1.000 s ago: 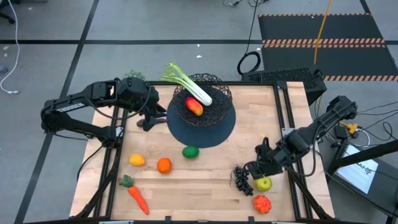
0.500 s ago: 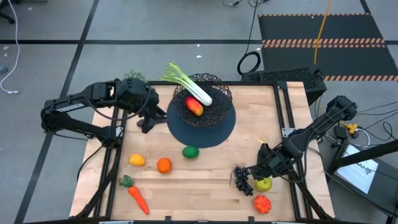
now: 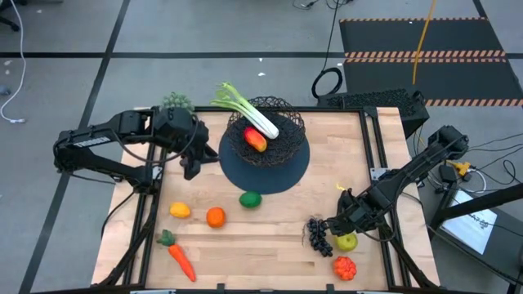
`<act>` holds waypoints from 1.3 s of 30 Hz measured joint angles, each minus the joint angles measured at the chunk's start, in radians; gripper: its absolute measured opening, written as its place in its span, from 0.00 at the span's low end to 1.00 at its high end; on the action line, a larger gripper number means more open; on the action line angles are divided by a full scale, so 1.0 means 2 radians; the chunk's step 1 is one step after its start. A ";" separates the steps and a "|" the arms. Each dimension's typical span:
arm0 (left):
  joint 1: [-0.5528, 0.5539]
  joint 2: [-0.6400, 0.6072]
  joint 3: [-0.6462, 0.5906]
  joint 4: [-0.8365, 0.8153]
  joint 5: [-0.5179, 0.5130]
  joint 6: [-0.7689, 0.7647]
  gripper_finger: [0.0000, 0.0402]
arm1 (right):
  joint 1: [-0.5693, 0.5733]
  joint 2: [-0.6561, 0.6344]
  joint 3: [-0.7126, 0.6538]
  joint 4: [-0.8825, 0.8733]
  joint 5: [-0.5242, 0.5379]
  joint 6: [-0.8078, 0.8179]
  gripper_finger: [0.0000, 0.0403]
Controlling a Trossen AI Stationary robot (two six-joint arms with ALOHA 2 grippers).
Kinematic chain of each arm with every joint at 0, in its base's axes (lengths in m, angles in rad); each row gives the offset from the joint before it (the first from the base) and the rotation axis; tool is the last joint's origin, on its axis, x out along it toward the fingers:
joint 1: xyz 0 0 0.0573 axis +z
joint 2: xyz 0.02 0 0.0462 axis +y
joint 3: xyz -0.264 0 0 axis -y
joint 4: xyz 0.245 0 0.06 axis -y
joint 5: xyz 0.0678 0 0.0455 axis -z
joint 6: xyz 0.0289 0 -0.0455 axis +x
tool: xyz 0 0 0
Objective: Build produce basket
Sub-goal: Put the green apple into the wire basket
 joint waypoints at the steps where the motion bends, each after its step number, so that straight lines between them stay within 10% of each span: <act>1: -0.001 0.000 0.000 0.000 0.000 0.000 0.22 | 0.000 0.000 -0.001 0.004 0.000 0.002 0.86; 20: -0.002 0.000 0.000 0.000 -0.005 0.006 0.22 | 0.000 0.002 -0.071 0.115 -0.001 0.017 0.86; 39: -0.002 0.000 0.000 0.000 -0.005 0.006 0.22 | 0.000 0.002 -0.077 0.154 0.002 0.011 0.65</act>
